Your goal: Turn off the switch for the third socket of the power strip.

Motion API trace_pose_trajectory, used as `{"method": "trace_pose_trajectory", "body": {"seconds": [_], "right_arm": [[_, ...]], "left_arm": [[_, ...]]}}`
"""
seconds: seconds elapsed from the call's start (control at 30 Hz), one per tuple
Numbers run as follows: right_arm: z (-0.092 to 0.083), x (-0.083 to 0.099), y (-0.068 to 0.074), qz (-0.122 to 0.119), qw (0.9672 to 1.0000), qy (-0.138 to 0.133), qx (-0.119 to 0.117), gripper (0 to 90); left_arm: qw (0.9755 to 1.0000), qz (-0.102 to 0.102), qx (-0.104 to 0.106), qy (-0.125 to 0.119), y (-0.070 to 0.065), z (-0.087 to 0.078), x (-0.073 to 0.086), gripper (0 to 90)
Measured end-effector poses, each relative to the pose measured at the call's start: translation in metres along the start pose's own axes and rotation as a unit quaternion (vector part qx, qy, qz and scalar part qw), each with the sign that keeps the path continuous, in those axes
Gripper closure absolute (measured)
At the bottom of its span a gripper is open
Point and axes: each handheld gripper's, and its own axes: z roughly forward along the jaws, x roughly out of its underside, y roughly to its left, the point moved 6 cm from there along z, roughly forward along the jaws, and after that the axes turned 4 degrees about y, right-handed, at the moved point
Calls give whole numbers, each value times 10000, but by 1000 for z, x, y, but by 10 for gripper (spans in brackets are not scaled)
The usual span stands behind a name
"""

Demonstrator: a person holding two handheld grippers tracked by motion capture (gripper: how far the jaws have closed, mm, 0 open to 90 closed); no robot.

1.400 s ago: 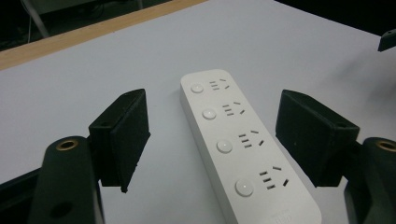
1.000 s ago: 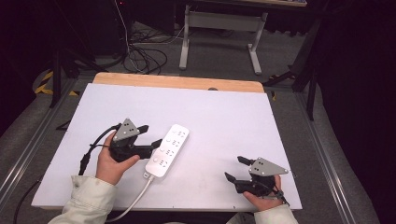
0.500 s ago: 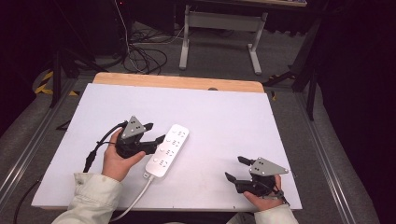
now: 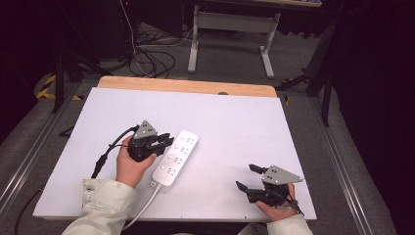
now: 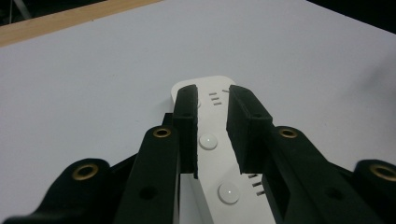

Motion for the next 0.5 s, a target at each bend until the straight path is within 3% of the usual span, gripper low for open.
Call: {"method": "trace_pose_trajectory", "body": {"seconds": [0.07, 0.17, 0.23, 0.5], "right_arm": [[0, 0, 0, 7, 10000, -3, -8, 267], [0, 0, 0, 6, 10000, -2, -9, 267], [0, 0, 0, 6, 10000, 0, -11, 267], [0, 1, 0, 17, 10000, 23, -11, 267]], "left_arm": [[10000, -4, -1, -17, 0, 2, 0, 785], [9997, 233, -84, -21, 3, 9, 3, 852], [9997, 252, -60, -9, 3, 11, 4, 899], [9992, 389, 118, -26, 4, 21, 8, 900]]}}
